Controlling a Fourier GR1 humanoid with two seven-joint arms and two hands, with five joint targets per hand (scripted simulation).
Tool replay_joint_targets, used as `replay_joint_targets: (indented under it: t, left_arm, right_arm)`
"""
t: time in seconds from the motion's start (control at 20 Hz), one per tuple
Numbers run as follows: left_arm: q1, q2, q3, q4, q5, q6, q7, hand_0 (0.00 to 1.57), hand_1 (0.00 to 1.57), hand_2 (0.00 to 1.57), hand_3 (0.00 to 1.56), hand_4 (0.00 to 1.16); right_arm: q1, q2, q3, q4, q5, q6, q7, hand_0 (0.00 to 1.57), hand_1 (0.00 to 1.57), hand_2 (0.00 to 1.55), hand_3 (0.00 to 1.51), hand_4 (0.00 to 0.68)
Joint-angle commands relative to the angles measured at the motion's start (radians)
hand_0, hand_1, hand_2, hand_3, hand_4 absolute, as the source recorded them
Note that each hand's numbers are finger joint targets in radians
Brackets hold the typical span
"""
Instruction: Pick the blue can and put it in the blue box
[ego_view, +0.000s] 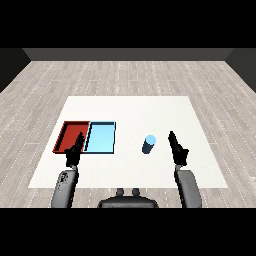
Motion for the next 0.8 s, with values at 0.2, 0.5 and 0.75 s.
replay_joint_targets:
  t: [0.2,0.5,0.75]
  left_arm:
    - [-0.04,-0.02,0.009,-0.028,0.03,-0.034,0.004,0.0,0.0,0.0,0.0,0.0]
    - [-0.094,-0.066,0.032,-0.065,0.123,-0.101,-0.336,0.0,0.0,0.0,0.0,0.0]
    - [0.004,-0.083,0.007,-0.089,0.114,-0.125,-0.414,0.0,0.0,0.0,0.0,0.0]
  right_arm:
    - [-0.101,-0.065,-0.118,0.09,-0.092,0.104,-0.021,0.0,0.0,0.0,0.0,0.0]
    - [-0.106,-0.006,-0.122,0.049,-0.239,0.212,-0.189,0.0,0.0,0.0,0.0,0.0]
    - [-0.146,-0.068,-0.178,0.19,-0.275,0.316,-0.277,0.0,0.0,0.0,0.0,0.0]
